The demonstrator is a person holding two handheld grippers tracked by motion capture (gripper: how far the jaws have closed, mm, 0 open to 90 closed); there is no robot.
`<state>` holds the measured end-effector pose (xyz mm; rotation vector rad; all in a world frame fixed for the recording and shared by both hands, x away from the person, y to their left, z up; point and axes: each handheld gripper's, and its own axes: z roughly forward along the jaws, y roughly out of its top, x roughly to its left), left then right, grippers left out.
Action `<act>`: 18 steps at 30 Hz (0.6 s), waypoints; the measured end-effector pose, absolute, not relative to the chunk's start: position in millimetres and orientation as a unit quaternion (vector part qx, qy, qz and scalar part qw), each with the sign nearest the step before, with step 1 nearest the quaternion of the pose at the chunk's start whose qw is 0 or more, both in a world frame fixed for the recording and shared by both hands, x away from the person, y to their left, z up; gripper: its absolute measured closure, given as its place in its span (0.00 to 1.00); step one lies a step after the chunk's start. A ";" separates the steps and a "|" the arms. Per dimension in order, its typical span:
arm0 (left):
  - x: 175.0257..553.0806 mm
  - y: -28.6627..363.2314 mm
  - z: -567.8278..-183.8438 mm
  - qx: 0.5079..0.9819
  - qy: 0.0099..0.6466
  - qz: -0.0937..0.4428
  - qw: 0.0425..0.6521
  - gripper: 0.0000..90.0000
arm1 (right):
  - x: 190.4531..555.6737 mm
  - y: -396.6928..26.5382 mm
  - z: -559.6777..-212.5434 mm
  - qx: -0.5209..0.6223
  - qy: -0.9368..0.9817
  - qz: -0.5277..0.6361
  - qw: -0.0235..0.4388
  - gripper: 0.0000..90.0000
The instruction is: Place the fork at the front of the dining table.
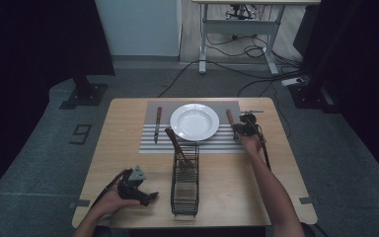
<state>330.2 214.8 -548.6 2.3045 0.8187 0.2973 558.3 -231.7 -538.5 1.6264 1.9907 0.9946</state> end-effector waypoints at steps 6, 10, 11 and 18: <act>330.2 214.8 -548.6 0.882 0.313 0.114 0.333 0.00 | 558.2 -226.9 -539.1 0.563 0.726 0.343 0.198 0.87; 330.3 214.8 -548.5 0.882 0.313 0.114 0.333 0.00 | 559.1 -219.7 -541.4 0.548 0.739 0.328 0.214 0.87; 330.3 214.8 -548.5 0.882 0.313 0.114 0.332 0.00 | 559.4 -218.8 -541.8 0.545 0.742 0.324 0.218 0.87; 330.3 214.8 -548.5 0.882 0.313 0.114 0.332 0.00 | 568.6 -210.1 -539.8 0.543 0.751 0.295 0.231 0.87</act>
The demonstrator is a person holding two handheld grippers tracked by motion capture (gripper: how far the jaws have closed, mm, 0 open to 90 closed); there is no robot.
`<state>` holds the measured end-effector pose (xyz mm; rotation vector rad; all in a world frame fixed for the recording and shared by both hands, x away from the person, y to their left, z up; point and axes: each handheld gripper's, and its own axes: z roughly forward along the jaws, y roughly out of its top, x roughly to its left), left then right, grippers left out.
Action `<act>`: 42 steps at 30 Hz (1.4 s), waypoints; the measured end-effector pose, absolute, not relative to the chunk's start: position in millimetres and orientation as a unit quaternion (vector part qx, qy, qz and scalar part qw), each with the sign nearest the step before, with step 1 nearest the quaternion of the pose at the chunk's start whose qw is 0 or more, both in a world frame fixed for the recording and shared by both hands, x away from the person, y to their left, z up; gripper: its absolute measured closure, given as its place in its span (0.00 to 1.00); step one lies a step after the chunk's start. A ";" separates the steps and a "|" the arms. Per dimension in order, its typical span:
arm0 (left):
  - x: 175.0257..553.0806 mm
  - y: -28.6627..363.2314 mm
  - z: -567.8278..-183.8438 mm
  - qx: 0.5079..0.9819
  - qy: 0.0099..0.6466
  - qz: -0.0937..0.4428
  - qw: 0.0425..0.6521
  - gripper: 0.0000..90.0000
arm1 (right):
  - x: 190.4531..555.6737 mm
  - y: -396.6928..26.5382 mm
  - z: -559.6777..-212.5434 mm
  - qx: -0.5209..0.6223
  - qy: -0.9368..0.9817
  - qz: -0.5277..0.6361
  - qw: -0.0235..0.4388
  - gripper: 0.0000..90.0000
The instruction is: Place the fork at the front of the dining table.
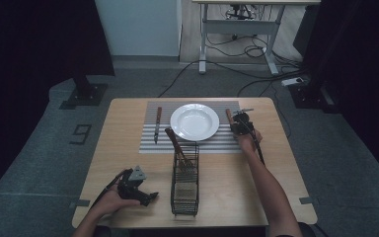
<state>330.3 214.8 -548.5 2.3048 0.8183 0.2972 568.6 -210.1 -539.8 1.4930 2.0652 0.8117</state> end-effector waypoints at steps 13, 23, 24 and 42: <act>330.3 215.3 -548.5 0.883 0.311 0.113 0.332 0.00 | 582.6 -205.1 -541.9 0.560 0.733 0.304 0.236 0.87; 330.3 215.3 -548.5 0.883 0.311 0.113 0.332 0.00 | 569.6 -211.2 -538.0 0.570 0.720 0.338 0.206 0.75; 330.2 215.3 -548.5 0.883 0.311 0.113 0.332 0.00 | 566.7 -212.2 -538.4 0.574 0.718 0.339 0.203 0.73; 330.2 215.2 -548.6 0.883 0.311 0.113 0.332 0.00 | 548.9 -218.0 -541.6 0.571 0.723 0.347 0.174 0.70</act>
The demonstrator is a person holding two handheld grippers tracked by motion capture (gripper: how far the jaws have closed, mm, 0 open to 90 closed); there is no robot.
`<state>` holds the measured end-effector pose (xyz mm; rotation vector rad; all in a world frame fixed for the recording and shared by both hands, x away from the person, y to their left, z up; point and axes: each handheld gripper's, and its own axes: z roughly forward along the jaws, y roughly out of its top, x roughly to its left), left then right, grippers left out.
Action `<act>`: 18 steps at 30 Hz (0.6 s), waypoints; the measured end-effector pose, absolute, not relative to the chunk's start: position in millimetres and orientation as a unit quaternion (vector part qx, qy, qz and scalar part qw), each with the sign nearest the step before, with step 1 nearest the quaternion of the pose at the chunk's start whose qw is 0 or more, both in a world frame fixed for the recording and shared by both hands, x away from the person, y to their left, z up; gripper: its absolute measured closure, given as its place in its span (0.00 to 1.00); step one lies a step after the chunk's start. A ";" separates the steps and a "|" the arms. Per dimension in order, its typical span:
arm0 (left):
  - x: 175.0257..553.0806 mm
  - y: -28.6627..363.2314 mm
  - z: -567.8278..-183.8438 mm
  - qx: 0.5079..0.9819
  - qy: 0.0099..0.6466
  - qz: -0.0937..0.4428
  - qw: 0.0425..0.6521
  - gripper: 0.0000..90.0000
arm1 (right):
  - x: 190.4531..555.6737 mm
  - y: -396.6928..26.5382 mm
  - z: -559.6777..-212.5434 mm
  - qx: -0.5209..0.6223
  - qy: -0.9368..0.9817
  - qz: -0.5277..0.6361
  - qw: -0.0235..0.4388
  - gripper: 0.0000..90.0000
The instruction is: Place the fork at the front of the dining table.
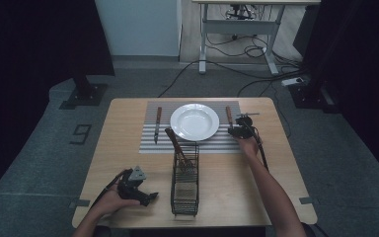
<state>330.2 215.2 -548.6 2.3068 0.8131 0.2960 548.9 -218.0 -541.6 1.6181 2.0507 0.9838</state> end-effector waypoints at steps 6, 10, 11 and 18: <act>330.2 215.2 -548.5 0.883 0.311 0.113 0.333 0.00 | 548.1 -220.7 -542.1 0.573 0.720 0.350 0.174 0.69; 330.1 215.2 -548.5 0.883 0.311 0.113 0.332 0.00 | 546.2 -224.7 -541.3 0.577 0.712 0.357 0.178 0.65; 330.1 215.2 -548.6 0.883 0.311 0.113 0.332 0.00 | 545.8 -226.1 -540.1 0.578 0.711 0.359 0.180 0.64; 330.1 215.2 -548.6 0.883 0.311 0.113 0.333 0.00 | 536.5 -229.2 -519.3 0.552 0.705 0.408 0.177 0.53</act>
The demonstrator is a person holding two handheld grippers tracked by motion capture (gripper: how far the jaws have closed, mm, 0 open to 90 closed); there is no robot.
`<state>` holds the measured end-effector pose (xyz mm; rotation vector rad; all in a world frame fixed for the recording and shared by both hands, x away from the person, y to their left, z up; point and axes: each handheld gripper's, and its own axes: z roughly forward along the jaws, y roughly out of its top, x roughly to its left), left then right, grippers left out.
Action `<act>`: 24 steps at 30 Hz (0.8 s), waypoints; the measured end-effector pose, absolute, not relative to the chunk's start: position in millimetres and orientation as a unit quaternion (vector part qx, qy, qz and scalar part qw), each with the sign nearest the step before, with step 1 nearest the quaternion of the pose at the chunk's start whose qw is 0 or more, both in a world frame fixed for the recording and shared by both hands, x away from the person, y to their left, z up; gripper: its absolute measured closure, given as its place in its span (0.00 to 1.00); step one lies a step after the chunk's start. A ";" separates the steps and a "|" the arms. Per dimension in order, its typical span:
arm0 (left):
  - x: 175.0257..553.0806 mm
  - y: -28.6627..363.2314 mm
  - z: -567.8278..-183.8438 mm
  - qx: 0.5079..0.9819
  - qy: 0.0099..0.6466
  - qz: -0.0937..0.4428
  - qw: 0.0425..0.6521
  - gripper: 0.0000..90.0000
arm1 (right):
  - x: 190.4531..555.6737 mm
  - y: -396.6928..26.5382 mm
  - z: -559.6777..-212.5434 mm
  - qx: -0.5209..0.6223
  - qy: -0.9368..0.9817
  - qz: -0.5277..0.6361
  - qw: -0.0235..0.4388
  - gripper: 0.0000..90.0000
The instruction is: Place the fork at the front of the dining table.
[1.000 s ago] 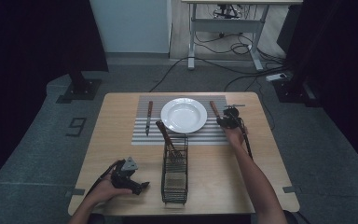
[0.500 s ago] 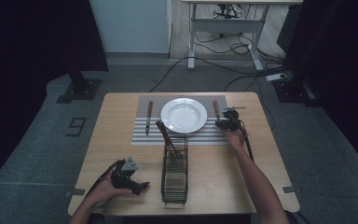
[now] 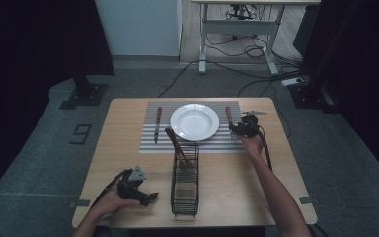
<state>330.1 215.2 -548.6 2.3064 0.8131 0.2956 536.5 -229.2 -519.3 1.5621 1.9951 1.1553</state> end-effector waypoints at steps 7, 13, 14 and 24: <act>330.0 215.2 -548.5 0.883 0.311 0.113 0.332 0.00 | 513.0 -222.5 -504.3 0.516 0.712 0.434 0.198 0.46; 330.0 215.1 -548.6 0.883 0.312 0.113 0.332 0.00 | 495.0 -221.6 -491.7 0.494 0.716 0.456 0.190 0.46; 330.0 215.2 -548.6 0.883 0.311 0.113 0.333 0.00 | 493.1 -221.8 -490.6 0.492 0.716 0.458 0.190 0.46; 330.0 215.1 -548.6 0.883 0.312 0.113 0.332 0.00 | 471.7 -228.7 -481.9 0.476 0.723 0.465 0.185 0.46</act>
